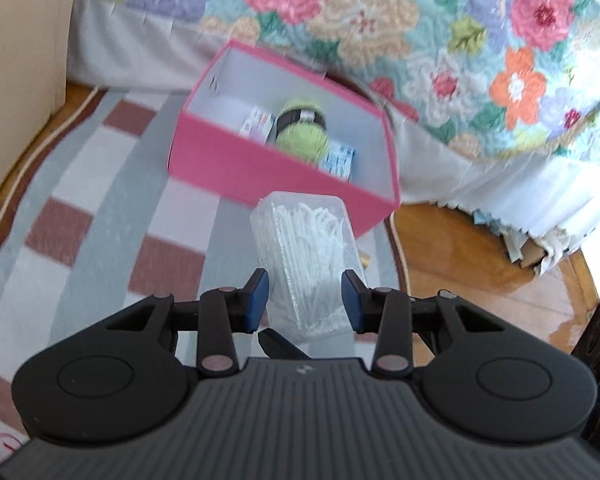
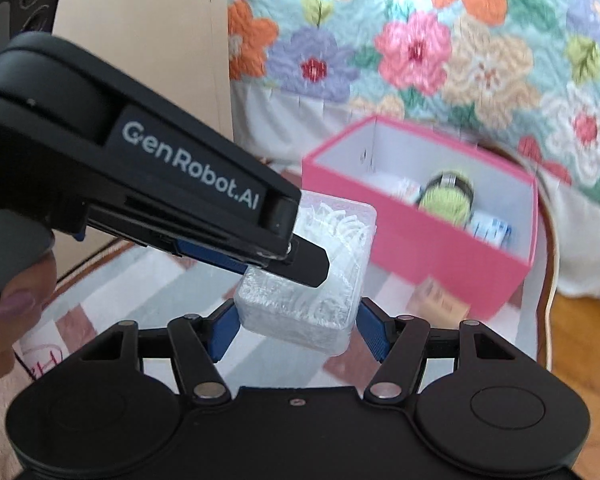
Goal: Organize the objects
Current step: 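Lift the floss-pick box with both grippers and carry it into the pink box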
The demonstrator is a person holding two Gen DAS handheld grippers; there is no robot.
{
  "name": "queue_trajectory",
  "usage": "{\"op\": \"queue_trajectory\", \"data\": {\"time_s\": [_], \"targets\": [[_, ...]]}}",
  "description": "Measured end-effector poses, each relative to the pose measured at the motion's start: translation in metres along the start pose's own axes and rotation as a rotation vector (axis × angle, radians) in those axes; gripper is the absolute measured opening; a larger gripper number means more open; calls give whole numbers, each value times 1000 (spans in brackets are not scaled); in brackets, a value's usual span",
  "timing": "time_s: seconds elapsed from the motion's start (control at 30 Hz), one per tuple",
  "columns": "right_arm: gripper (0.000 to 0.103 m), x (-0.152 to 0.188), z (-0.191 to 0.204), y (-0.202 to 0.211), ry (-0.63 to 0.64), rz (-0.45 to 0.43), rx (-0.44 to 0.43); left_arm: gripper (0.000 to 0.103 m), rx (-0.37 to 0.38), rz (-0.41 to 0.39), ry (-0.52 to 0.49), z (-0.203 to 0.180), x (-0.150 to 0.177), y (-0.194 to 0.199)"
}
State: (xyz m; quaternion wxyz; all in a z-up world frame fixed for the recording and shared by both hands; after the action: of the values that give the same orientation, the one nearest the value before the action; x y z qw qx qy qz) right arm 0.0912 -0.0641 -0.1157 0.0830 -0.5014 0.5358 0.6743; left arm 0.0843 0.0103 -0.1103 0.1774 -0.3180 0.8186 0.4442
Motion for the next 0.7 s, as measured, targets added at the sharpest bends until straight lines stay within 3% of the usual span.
{"op": "queue_trajectory", "data": {"time_s": [0.17,0.37,0.53,0.7], "targets": [[69,-38,-15,1,-34,-77,5,38,31,-47,-17,-11,-44,8],[69,-81,-39,-20,-73,-119,0,38,-12,-92,-85,-15,-95,-8],[69,-108,-60,-61,-144,-107,-46,38,-65,-118,-54,1,-135,-38],[69,-124,-93,-126,-362,-17,-145,38,-130,-55,-59,26,-179,-96]]}}
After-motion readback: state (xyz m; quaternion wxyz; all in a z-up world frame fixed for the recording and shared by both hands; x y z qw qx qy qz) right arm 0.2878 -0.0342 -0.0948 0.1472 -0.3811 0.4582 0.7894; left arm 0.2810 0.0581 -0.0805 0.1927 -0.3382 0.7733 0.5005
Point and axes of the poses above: each gripper's, at about its wrist camera, not at the fingertips, and y roughly against the way its jaws point, z to its left, x to its underside, the point moved 7 cm from there along -y, roughly the way its jaws point, and after that the axes turned 5 degrees about x, right-handed, at the moved point
